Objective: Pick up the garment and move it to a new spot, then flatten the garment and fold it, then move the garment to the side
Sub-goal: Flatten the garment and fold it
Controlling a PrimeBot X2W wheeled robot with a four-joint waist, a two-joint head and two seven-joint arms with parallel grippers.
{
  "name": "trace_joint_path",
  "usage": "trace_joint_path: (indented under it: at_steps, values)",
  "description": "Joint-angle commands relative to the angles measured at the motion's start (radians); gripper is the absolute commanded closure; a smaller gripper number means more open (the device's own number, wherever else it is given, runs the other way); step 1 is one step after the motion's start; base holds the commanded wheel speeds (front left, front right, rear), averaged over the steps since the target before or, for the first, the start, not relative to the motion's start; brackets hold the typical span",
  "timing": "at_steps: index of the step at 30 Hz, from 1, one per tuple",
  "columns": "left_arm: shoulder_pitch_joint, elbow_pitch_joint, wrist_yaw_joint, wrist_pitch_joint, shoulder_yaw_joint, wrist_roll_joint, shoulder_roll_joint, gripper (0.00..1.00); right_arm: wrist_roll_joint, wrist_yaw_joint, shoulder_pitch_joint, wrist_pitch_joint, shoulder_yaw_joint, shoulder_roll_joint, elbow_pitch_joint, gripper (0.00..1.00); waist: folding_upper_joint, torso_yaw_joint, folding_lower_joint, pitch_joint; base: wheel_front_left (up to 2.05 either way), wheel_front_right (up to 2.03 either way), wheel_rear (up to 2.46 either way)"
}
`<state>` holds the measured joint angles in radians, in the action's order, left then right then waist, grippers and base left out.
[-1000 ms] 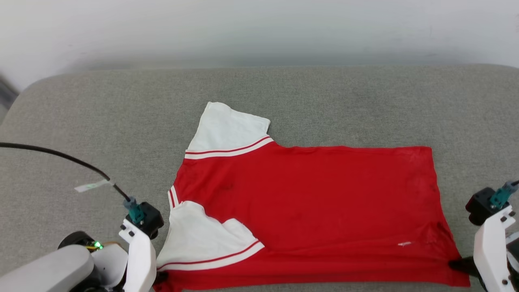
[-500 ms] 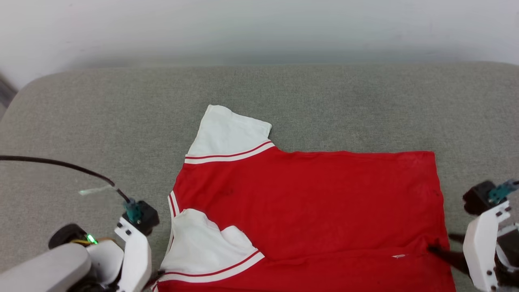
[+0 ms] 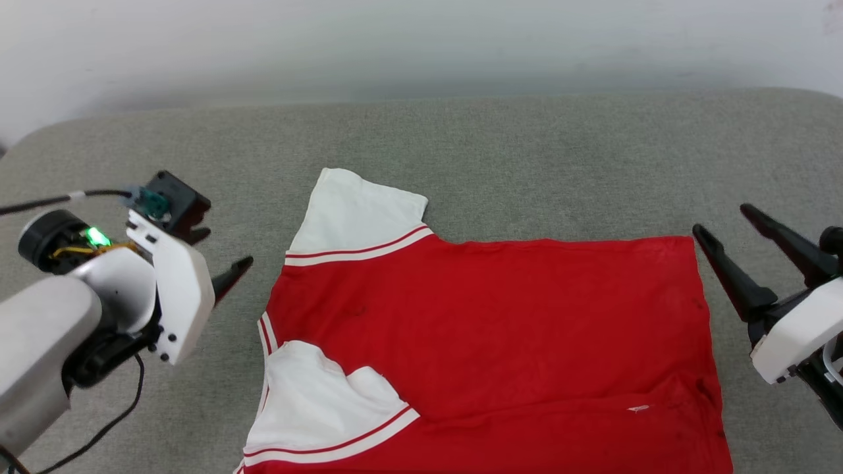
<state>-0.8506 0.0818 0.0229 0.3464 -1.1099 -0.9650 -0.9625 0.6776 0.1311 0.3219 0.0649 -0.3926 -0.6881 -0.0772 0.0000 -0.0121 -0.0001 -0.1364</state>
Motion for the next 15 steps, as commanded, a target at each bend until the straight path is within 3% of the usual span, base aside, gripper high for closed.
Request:
trace_joint_path:
  at_steps: [1,7,15]
  values:
    - [-0.025,0.023,-0.01,-0.018,0.017,0.009,0.013,0.0,-0.039,-0.001,-0.025,-0.043,0.038,0.035,0.005,0.0,0.0,0.015,0.0001,-0.02,0.0,0.0,0.0]
    - [-0.11,0.119,-0.007,-0.026,0.054,0.016,0.052,0.0,-0.22,-0.001,-0.087,-0.19,0.186,0.17,0.075,0.0,0.0,0.057,0.0001,-0.085,0.0,0.0,0.0]
    - [-0.273,0.267,0.021,0.121,0.103,-0.063,0.126,0.0,-0.383,-0.001,-0.146,-0.286,0.279,0.297,0.185,0.0,0.0,0.102,0.0001,-0.218,0.0,0.0,0.0]
